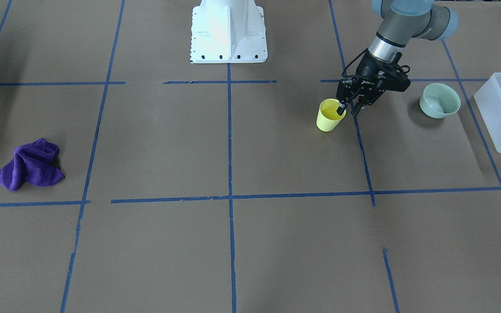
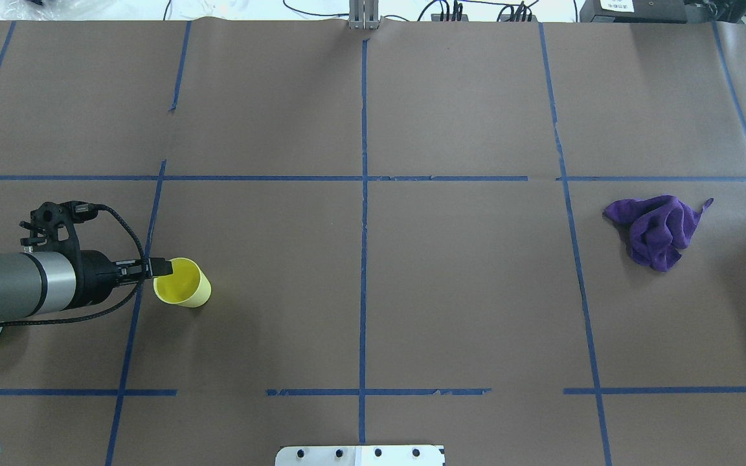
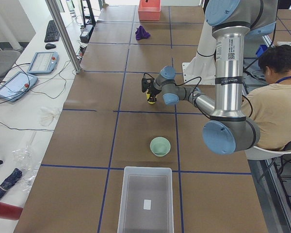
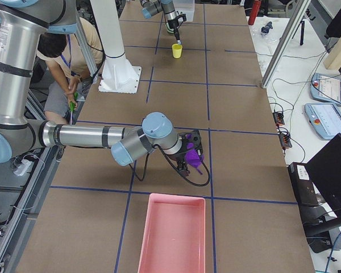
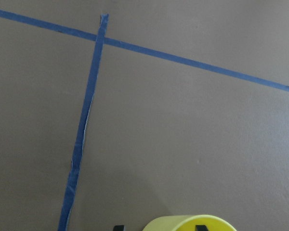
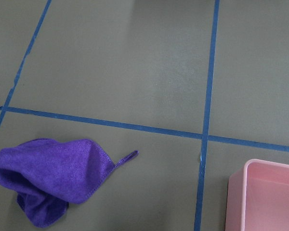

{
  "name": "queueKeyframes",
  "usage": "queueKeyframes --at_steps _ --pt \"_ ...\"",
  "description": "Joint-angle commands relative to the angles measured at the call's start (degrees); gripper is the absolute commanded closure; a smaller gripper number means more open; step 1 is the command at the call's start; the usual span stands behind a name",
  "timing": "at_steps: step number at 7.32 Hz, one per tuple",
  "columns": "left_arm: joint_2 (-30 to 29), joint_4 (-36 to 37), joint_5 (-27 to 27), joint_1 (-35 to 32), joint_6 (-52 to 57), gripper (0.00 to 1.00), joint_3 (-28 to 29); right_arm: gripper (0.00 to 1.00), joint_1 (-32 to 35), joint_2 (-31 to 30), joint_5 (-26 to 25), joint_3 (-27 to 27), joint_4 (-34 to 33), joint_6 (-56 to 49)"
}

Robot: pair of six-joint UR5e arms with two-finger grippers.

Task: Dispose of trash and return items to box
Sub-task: 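Lower the left gripper onto the yellow cup and close on its rim, then lift the yellow cup with the left gripper and drop it into the clear bin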

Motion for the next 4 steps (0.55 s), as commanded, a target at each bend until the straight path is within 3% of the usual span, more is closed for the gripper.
queueKeyframes --at_steps 1,2,4 --pt "0.0 0.0 0.3 1.2 0.0 0.61 0.3 0.00 0.0 0.0 0.0 0.0 0.0 -0.1" --pt "0.0 0.0 0.3 1.2 0.1 1.00 0.3 0.00 0.0 0.0 0.0 0.0 0.0 -0.1" --pt "0.0 0.0 -0.1 0.4 1.0 1.00 -0.5 0.00 0.0 0.0 0.0 0.2 0.4 0.3"
